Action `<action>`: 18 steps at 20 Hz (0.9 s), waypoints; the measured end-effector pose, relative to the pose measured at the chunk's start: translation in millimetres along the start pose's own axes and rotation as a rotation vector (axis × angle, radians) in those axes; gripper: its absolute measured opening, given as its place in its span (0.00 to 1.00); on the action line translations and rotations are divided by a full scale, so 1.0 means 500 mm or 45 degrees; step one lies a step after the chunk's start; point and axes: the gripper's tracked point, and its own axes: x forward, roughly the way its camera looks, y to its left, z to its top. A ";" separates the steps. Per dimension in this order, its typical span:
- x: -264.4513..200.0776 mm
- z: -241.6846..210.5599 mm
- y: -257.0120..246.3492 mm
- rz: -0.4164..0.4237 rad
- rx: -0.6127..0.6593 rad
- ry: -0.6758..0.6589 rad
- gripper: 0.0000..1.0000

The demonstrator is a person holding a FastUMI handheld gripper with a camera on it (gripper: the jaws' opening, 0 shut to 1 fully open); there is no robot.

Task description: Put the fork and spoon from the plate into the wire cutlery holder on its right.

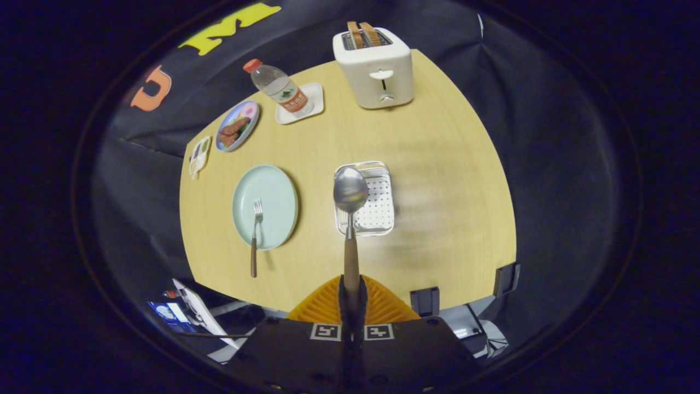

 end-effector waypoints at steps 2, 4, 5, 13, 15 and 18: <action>0.010 -0.002 0.001 0.020 0.076 0.058 0.01; 0.018 -0.002 -0.003 0.027 0.115 0.101 0.00; 0.022 0.000 -0.005 0.030 0.120 0.112 0.00; 0.046 0.029 -0.015 0.064 0.190 0.163 0.04; 0.051 0.034 -0.019 0.069 0.211 0.168 0.08; 0.046 0.052 -0.022 0.100 0.244 0.129 0.12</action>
